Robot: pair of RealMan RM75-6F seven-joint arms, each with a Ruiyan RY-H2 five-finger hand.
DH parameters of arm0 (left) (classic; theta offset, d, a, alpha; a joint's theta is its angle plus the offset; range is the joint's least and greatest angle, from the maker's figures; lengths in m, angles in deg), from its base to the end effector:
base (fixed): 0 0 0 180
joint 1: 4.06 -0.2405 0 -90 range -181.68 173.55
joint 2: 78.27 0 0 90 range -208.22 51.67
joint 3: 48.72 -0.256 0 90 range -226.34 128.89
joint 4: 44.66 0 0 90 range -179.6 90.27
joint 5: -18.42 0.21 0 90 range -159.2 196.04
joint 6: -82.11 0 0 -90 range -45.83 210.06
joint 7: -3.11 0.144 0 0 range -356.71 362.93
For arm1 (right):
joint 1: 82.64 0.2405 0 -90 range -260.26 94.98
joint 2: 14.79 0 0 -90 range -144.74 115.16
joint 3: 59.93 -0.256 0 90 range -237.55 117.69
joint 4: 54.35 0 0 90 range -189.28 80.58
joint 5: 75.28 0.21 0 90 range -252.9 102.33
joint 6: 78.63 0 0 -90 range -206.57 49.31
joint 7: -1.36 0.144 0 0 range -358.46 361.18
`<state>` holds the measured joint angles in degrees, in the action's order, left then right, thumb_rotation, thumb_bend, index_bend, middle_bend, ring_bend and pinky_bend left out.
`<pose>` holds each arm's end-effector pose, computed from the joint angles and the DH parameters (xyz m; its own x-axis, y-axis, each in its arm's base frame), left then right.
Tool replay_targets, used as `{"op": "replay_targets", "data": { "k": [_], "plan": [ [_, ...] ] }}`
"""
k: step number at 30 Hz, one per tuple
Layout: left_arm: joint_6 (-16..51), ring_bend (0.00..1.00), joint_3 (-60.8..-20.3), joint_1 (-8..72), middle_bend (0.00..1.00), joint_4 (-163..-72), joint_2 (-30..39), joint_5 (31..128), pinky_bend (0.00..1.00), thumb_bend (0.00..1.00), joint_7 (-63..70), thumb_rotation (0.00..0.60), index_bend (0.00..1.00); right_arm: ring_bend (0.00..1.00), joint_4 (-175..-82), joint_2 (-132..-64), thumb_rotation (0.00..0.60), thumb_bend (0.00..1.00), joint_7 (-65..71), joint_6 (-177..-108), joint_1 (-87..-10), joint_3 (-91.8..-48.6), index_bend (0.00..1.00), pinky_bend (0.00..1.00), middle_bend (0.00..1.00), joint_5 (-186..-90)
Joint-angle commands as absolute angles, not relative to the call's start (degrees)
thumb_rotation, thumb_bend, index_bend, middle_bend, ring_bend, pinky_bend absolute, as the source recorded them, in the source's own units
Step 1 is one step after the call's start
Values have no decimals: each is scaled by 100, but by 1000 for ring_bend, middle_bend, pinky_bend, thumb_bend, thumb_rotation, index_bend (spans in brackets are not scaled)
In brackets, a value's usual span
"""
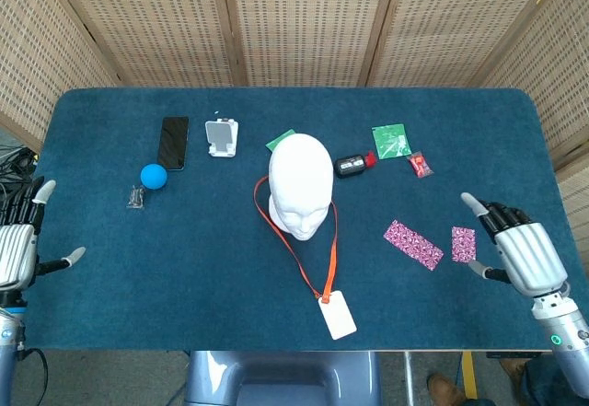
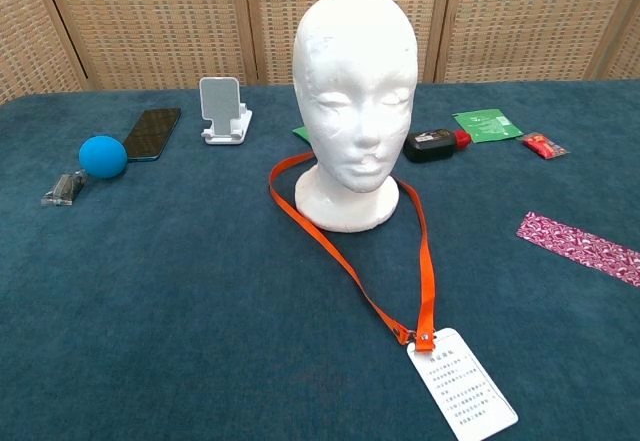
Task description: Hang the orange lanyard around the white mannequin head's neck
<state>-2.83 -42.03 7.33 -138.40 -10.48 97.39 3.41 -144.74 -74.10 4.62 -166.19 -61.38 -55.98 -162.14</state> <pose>-0.2876 0.2272 0.1513 0.2940 -0.0885 0.9517 0.9553 -0.0061 -0.2957 -0.2710 -0.2432 0.1805 0.4582 0.0625 0.8867 -0.8490 -0.2645 0.4573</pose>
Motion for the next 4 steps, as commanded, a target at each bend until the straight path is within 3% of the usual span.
{"op": "replay_targets", "data": {
  "k": [1,4],
  "plan": [
    [-325,0,-4288,644,0,-13894,-1102,9808,0,0,366,600,0,0,-14541,-7602,600,0,212,-16614,-6382,-5794,0,0,0,-15969],
    [-360,0,-4318,607,0,-13900,-1143,9887,0,0,349,600,0,0,-14507,-7682,600,0,19,-16590,-6444,-5852,0,0,0,-15936]
  ]
}}
